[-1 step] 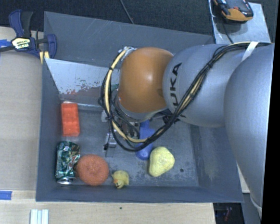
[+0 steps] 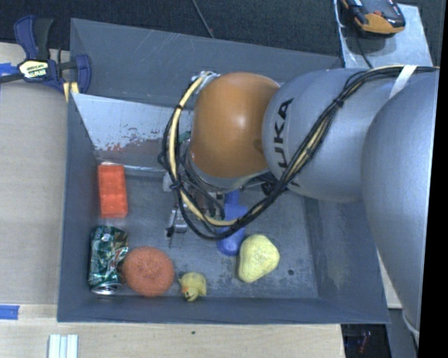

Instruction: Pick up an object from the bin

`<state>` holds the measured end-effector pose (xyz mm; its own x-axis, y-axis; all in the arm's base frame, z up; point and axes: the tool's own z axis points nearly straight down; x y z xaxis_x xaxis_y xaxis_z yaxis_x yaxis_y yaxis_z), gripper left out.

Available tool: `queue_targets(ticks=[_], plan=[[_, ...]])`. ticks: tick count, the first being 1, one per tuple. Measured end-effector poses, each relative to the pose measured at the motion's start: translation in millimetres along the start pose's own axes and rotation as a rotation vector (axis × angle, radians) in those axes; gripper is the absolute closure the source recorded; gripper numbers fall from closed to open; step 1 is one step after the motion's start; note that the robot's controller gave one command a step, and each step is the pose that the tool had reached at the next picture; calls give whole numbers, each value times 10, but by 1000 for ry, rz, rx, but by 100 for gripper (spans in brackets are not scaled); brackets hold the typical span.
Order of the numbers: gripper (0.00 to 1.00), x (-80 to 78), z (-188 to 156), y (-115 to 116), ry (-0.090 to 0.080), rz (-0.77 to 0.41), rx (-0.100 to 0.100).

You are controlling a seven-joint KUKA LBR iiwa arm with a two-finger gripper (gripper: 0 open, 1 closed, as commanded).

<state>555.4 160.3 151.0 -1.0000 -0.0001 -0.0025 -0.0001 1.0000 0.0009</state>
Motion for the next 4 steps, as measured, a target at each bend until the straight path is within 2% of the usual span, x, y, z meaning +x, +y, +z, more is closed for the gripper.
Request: queue_targets(ticks=[1,2,3,4], plan=[[0,321,327,216,-7,-147,0],[0,392,830,426,-1,-303,0],[0,476,791,567,-5,-505,5],[0,533,768,482,-19,-611,0]])
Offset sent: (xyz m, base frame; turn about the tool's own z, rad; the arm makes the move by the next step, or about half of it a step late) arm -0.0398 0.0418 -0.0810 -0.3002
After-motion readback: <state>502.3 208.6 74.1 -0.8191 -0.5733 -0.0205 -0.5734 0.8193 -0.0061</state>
